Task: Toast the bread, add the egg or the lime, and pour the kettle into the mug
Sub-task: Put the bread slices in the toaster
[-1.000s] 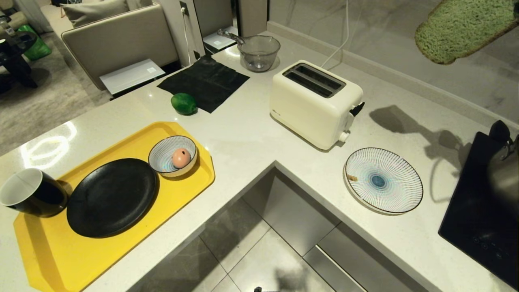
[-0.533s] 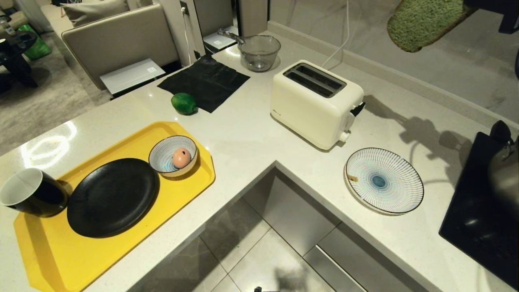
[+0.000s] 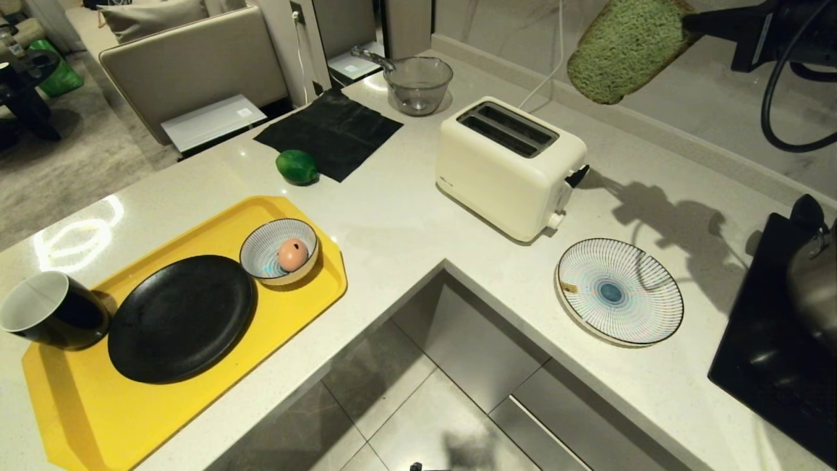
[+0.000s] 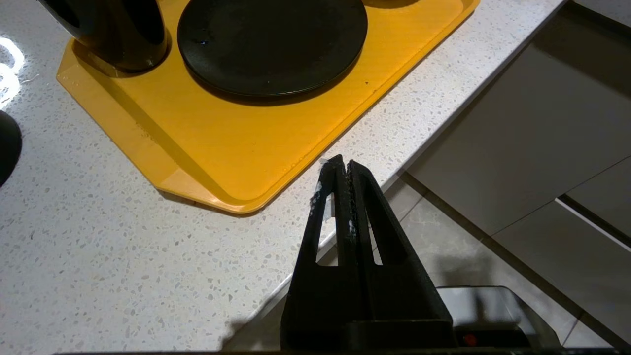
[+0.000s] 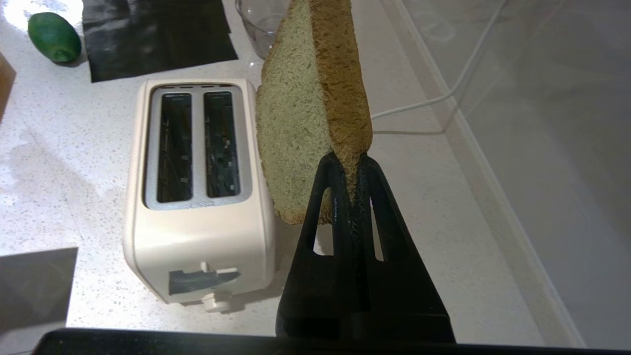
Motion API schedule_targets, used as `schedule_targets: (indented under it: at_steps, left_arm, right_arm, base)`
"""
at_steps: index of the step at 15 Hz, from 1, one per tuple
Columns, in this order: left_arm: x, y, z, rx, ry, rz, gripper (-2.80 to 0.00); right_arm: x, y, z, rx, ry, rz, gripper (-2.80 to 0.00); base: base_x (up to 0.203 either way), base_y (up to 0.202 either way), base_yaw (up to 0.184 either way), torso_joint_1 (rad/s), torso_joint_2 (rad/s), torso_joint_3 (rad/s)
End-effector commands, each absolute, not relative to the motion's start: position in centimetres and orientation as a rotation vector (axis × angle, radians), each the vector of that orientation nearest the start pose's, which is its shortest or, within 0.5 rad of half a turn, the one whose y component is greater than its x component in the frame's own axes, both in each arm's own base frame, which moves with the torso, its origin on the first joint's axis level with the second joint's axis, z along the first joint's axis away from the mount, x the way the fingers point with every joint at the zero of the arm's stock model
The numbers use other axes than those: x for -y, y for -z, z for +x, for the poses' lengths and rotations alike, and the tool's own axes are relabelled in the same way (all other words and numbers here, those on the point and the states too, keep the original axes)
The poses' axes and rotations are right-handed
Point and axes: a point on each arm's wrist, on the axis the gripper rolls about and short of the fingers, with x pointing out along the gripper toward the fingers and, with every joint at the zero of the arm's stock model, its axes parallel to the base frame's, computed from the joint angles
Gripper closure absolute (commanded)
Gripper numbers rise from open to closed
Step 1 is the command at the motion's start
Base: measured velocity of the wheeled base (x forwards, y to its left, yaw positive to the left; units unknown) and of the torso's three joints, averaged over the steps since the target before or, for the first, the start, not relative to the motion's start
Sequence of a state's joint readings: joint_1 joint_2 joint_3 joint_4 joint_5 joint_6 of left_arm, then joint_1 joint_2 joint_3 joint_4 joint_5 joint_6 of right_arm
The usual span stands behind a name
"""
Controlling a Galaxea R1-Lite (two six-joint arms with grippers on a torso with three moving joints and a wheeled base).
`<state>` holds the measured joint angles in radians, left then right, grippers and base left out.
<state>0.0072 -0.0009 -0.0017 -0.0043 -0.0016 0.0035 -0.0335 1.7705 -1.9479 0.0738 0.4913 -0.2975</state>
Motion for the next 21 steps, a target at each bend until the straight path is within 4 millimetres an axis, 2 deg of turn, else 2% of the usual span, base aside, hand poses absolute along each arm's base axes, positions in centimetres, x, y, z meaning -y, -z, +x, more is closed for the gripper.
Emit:
schedule_targets:
  at_steps: [1,5,9,21]
  left_arm:
    - [0.0,-7.6,-2.3,0.008,-0.006,0.003,0.0]
    - [0.0,-7.6,-2.3,0.008,-0.006,0.003,0.0]
    - [0.0,-7.6,-2.3,0.008,-0.006,0.003,0.0]
    - [0.0,-7.6,-2.3,0.008,-0.006,0.003,0.0]
  right_arm:
    - [-1.4,-40.4,32.5,0.159,-0.47,-0.315,0.0]
    - [-3.5,-39.4,33.6,0.151,-0.518,-0.344,0.0]
    - [-4.9,-39.3,33.6,0.154,-0.543,-0.344,0.0]
    - [-5.4,-39.7,33.1,0.166,-0.555,-0.344,0.0]
  base:
    - [0.0,0.0,0.0,0.0,0.0,0.0]
    - [0.0,0.0,0.0,0.0,0.0,0.0]
    - [0.0,0.0,0.0,0.0,0.0,0.0]
    - [0.008,0.0,0.0,0.0,0.0,0.0]
